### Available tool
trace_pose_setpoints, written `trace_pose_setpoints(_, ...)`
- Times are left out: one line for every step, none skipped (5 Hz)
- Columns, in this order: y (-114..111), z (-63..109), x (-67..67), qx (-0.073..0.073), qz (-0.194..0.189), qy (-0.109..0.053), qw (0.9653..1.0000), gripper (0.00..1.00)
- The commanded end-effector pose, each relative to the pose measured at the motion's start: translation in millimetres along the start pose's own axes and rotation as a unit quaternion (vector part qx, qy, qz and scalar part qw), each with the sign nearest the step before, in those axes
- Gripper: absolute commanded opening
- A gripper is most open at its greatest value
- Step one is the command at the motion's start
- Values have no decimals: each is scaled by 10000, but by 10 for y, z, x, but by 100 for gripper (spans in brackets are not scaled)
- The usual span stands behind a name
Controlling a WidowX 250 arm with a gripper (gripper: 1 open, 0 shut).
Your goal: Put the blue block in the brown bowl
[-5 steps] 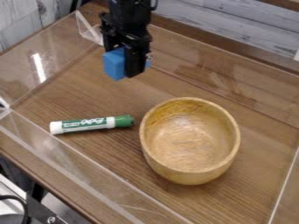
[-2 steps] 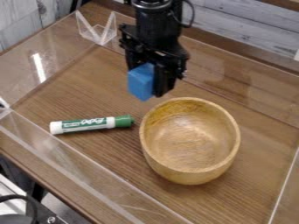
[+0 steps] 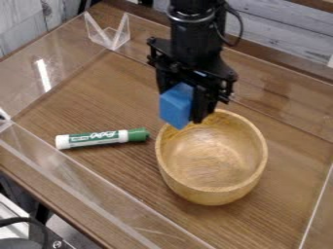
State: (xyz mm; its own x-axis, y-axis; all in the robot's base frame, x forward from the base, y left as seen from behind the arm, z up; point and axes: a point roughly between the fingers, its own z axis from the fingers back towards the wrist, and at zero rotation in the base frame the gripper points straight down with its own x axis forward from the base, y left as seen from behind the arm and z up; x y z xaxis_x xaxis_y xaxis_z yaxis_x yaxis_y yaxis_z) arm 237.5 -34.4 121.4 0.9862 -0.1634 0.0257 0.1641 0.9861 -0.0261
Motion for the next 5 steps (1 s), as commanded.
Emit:
trace_pose_setpoints(-59, 125, 28, 25, 28, -304, 9995, 0)
trace_pose_setpoints(-108, 108, 8, 24, 49, -310, 9995, 0)
trace_pose_setpoints(-162, 73, -10, 29, 94, -330, 9994, 0)
trace_pose_setpoints(-212, 19, -33, 27, 135, -353, 9993, 0)
trace_pose_setpoints(-244, -42, -45, 26, 175, -383, 9991, 0)
